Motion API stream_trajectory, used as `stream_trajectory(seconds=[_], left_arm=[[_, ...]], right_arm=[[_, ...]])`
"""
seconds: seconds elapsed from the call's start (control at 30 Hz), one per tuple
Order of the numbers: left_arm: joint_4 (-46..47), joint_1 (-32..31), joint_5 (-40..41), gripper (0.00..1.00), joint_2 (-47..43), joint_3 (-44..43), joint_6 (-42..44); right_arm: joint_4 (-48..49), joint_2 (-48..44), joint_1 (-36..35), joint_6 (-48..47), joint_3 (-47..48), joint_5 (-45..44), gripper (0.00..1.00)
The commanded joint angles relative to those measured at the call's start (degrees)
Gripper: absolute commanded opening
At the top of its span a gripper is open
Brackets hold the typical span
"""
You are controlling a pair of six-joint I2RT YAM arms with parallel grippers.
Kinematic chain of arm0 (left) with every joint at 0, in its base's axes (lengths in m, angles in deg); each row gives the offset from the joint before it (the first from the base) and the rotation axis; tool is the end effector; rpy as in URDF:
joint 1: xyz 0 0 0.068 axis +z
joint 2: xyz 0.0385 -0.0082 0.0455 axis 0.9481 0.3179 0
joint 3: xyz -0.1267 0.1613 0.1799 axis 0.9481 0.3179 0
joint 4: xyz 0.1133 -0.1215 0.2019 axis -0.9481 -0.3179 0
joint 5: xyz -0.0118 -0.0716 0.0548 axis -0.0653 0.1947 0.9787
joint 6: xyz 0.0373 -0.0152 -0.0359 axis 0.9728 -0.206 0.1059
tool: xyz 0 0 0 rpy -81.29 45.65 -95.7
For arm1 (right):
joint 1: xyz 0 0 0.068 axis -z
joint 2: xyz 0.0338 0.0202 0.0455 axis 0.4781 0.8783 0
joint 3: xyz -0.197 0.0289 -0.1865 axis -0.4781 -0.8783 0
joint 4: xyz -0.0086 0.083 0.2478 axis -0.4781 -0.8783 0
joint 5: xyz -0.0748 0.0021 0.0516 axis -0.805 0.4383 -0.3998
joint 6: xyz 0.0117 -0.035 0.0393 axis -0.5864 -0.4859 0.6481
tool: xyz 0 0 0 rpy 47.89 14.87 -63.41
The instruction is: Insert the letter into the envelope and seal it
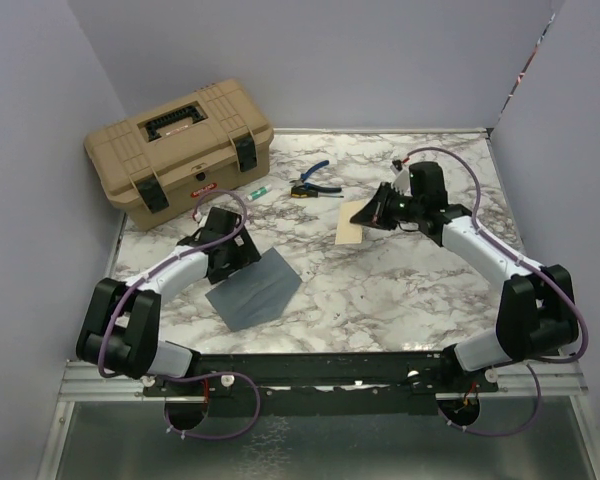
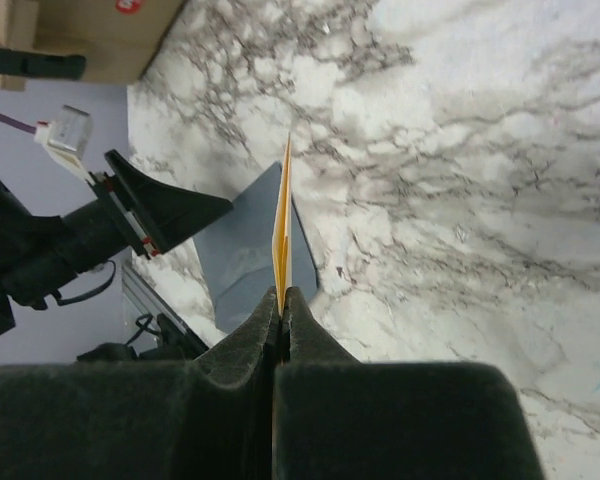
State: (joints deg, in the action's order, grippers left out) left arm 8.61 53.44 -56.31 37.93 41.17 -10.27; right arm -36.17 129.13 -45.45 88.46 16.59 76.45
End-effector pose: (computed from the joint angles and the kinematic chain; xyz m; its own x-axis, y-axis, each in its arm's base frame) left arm 0.2497 -0.0796 0.1702 -0.7823 -0.4764 -0.4013 -0.3596 0.8714 -0.3337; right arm 0.3061 0.1124 0.2648 -0.8351 0.2842 -0.4710 -0.1910 0.6531 0.7328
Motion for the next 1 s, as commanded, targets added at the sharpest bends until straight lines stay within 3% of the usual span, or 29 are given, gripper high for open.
stream_trajectory(seconds=[0.0,0.17,0.37,0.67,0.83,0.97], left_arm=[[-13.7,-0.2,7.5,0.99,-2.1,3.5,-2.0],[-15.1,-0.3,8.7,0.99,-4.0,4.4,-1.9],[-13.6,-0.5,-4.1,0.99,-3.2,5.3,2.4],[-14.2,-4.0,-11.3,0.96,-2.4,6.0,-6.0],[-13.5,-6.8,-7.6,0.95,0.4,3.1,-6.8],[-11.6,-7.1,-0.2,0.95,4.2,2.1,-6.9]], right_arm=[[2.3,-2.6,-0.3,2.1,-3.7,3.5,0.00],[3.3,-3.6,-0.3,2.9,-5.6,4.1,0.00],[1.3,-2.6,-0.8,1.7,-5.5,5.6,0.00],[2.2,-1.1,-2.3,5.8,-8.7,5.9,0.00],[3.8,-1.4,-2.7,5.5,-10.0,7.4,0.00],[3.5,-1.2,-2.8,3.2,-10.2,8.3,0.00]])
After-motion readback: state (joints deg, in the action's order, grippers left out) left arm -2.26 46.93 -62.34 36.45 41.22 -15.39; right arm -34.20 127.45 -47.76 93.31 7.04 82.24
